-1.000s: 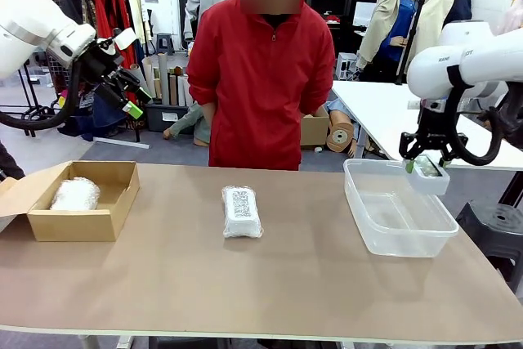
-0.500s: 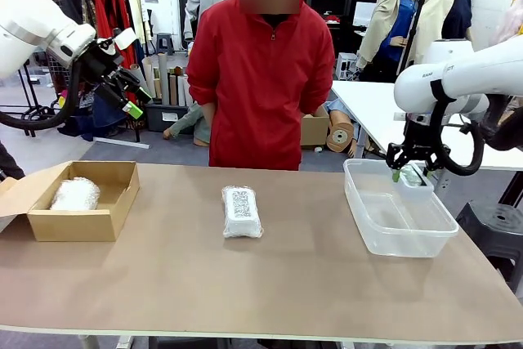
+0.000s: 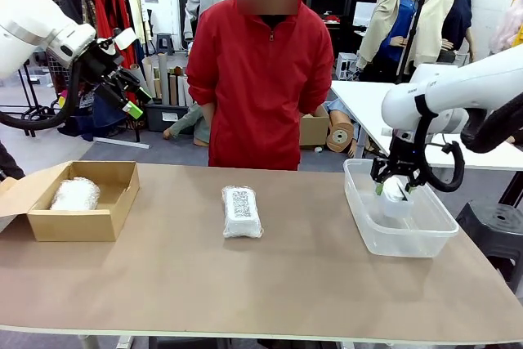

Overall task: Separate and place wrapped and unwrapped clocks.
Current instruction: If the picked Digital clock is wrapped, place it in the Package Box ; if not, place it in the Organizing box.

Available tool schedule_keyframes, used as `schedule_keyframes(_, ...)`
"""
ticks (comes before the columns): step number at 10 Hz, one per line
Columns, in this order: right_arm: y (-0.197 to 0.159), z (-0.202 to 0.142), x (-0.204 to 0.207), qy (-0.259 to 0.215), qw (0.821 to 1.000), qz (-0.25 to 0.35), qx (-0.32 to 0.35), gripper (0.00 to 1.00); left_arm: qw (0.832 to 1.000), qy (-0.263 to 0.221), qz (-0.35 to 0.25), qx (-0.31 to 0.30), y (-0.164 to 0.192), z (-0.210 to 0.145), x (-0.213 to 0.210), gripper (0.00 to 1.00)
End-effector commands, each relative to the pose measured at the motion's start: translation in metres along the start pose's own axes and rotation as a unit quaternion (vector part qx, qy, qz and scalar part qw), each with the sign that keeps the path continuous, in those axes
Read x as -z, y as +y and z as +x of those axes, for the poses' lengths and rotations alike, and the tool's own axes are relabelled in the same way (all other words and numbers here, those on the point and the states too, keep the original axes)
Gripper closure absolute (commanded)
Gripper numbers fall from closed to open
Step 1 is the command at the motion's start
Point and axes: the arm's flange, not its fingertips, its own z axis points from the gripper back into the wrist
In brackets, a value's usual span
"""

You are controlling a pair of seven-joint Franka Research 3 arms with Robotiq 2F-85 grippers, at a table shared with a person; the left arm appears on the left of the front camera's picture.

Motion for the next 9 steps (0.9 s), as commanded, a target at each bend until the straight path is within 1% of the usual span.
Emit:
schedule_keyframes(1,-0.003,0.000,0.010,-0.004,1.000,0.009,-0.002,1.00,1.000,0.000,0.001,-0.001,-0.001,0.000,-0.001,0.00)
schedule_keyframes(3,-0.009,0.003,0.025,0.006,1.000,0.015,0.002,1.00,1.000,0.000,0.001,-0.001,-0.001,0.000,-0.001,0.00)
schedule_keyframes(5,-0.011,0.003,0.040,0.022,1.000,0.009,0.005,1.00,1.000,0.000,0.001,-0.001,-0.001,0.000,-0.001,0.00)
schedule_keyframes(9,-0.014,0.002,0.052,0.029,1.000,0.003,0.009,1.00,1.000,0.000,0.001,-0.001,-0.001,0.000,-0.001,0.00)
